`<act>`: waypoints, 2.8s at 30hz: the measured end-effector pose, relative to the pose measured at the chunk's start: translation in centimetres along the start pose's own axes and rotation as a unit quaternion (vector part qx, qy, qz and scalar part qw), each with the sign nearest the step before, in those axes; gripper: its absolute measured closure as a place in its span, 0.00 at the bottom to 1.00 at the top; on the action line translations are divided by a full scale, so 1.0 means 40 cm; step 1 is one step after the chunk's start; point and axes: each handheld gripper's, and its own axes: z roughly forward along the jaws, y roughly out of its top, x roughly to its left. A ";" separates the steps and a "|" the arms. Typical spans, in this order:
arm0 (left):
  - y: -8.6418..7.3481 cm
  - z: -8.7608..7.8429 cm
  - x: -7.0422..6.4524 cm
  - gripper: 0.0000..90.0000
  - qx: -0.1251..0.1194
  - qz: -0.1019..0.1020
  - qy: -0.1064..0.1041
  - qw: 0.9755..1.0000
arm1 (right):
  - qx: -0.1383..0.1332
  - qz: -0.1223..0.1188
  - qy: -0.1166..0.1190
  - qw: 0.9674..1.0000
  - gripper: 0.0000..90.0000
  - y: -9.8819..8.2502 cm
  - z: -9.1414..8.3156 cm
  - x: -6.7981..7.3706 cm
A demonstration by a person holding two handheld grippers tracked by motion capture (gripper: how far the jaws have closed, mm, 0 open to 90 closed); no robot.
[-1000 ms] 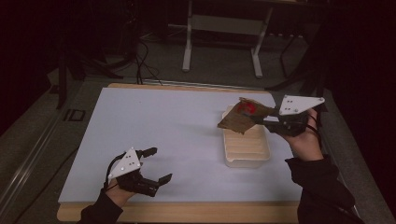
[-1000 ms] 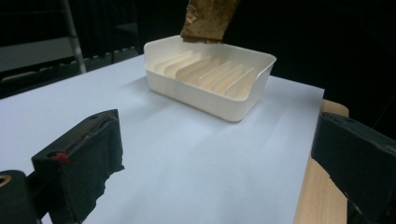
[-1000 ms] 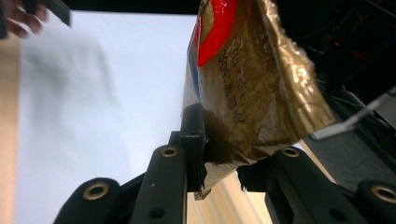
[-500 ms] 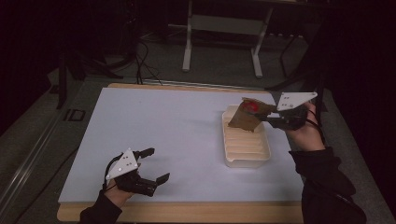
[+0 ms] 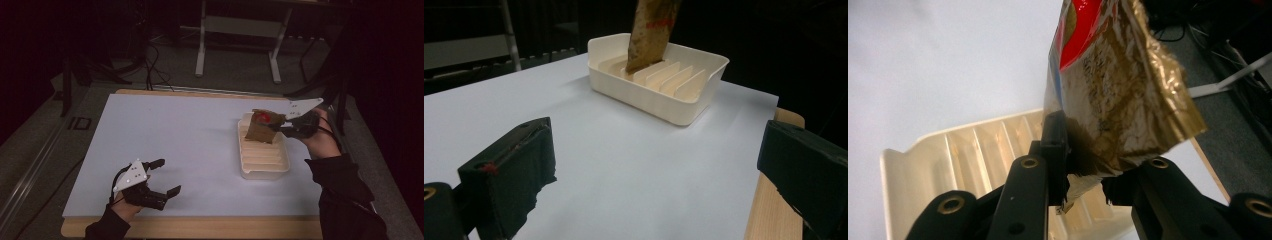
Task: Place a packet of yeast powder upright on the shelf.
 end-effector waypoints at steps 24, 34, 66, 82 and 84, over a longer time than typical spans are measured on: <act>-0.009 0.002 0.005 0.03 -0.002 -0.009 -0.002 1.000 | -0.002 0.038 0.027 0.999 0.83 -0.066 0.127 0.014; -0.013 0.005 0.007 0.03 0.002 -0.010 -0.001 1.000 | -0.010 0.060 0.010 0.998 0.77 -0.069 0.125 0.018; -0.014 0.008 0.004 0.03 0.005 -0.009 -0.008 1.000 | -0.143 0.161 -0.026 0.976 0.18 0.079 -0.036 0.074; -0.012 0.006 0.004 0.03 0.003 -0.011 -0.008 1.000 | -0.184 0.144 -0.007 0.972 0.15 0.103 -0.070 0.180; -0.013 0.006 0.004 0.03 0.004 -0.010 -0.008 1.000 | -0.188 0.139 -0.001 0.972 0.15 0.101 -0.071 0.207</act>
